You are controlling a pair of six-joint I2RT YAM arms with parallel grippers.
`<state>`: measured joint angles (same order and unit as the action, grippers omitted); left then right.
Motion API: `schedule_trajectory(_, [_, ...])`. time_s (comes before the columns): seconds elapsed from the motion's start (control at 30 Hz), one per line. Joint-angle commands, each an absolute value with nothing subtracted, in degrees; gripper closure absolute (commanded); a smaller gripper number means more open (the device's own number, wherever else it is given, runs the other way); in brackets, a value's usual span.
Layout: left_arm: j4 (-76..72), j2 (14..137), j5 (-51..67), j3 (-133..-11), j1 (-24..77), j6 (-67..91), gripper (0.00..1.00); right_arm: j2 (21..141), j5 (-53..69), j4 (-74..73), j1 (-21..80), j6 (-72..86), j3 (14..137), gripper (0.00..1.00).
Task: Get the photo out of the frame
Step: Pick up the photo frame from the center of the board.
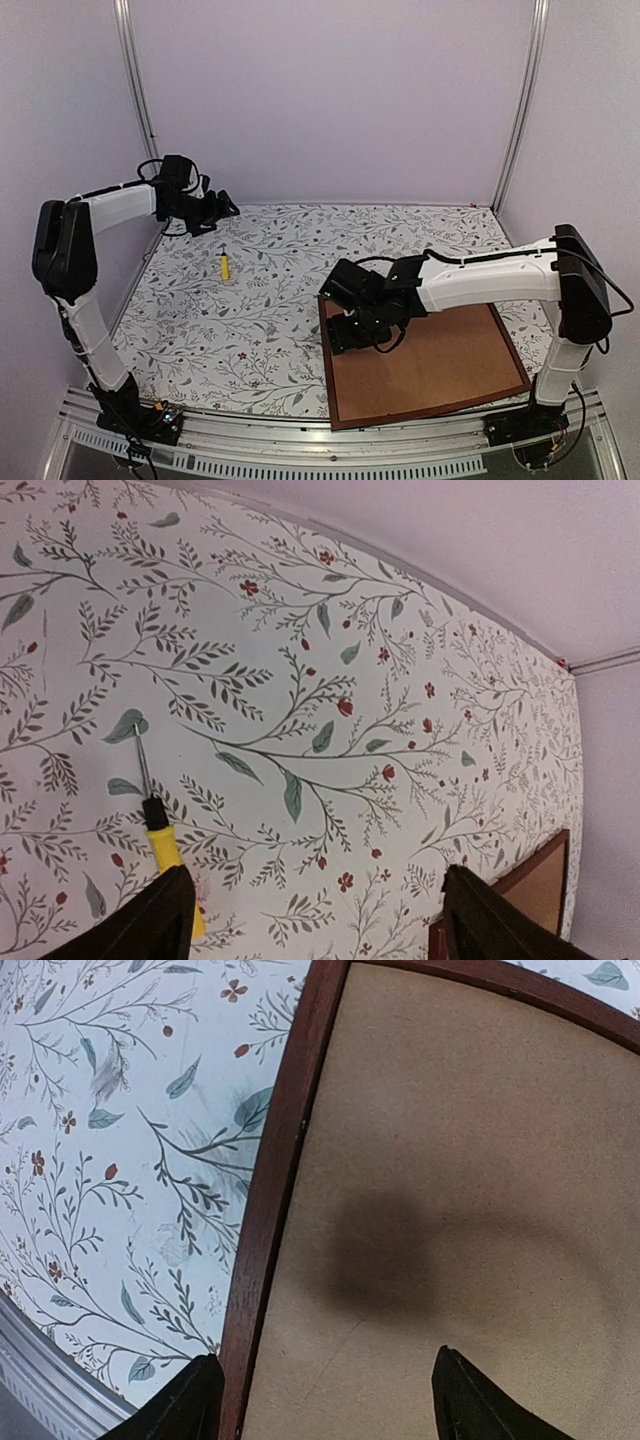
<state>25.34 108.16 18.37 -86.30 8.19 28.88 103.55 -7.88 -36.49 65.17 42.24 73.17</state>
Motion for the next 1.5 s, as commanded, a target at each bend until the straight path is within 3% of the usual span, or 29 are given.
schedule_trajectory(0.0, [13.6,102.05,23.93,-74.69,12.27,35.06,0.12,110.31,-10.25,-42.11,67.69,45.99,81.1,0.3])
schedule_trajectory(0.27, [3.65,92.12,24.47,-60.03,19.09,41.23,0.12,118.73,-10.36,-47.46,69.46,48.1,88.62,0.43])
schedule_trajectory(0.33, [2.14,89.23,23.41,-56.76,20.23,42.76,0.12,120.31,-10.92,-48.97,69.9,48.37,90.47,0.56])
schedule_trajectory(0.5, [-1.12,81.77,20.43,-49.13,23.14,46.22,0.12,124.94,-12.67,-53.57,71.16,49.61,95.84,0.69])
schedule_trajectory(0.8, [-2.53,75.4,18.81,-41.9,24.74,47.51,0.12,129.64,-13.37,-58.53,72.25,51.65,101.3,0.72])
schedule_trajectory(1.23, [-11.85,65.93,16.35,-33.27,25.84,47.62,0.09,130.03,-14.66,-61.01,70.51,49.91,107.11,0.98])
schedule_trajectory(1.47, [-16.49,69.64,20.89,-30.09,26.59,49.27,0.09,127.58,-13.58,-58.89,69.16,47.22,108.89,1.0])
